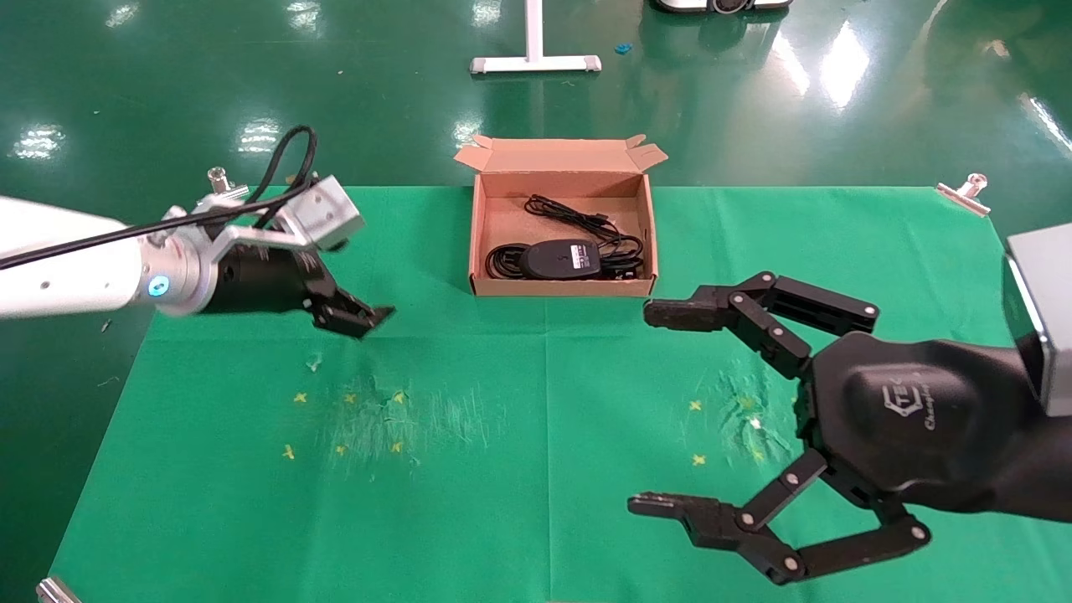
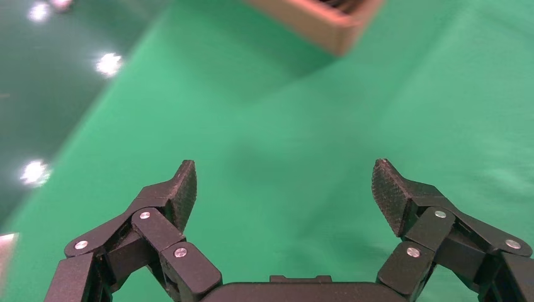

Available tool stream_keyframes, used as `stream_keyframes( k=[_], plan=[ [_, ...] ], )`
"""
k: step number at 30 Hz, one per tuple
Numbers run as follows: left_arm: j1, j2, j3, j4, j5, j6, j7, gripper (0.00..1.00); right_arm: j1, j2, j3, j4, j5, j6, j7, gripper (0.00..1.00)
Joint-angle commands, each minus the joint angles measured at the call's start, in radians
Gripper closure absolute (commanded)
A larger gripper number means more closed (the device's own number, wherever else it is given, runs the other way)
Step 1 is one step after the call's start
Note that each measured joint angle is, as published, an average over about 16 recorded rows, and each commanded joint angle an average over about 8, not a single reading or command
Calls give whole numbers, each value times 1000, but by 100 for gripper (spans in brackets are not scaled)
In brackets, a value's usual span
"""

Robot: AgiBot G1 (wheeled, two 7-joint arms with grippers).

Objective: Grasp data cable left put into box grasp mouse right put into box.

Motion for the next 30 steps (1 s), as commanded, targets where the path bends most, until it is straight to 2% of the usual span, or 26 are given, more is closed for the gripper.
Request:
stream_keyframes(
  k=[1, 30],
  plan=[
    [28, -12, -36, -7, -53, 25, 32, 0, 0, 0, 0, 0, 0, 0, 0, 0],
    [428, -184, -562, -111, -811, 388, 493, 0, 1, 1, -2, 0, 2, 1, -1, 0]
  ],
)
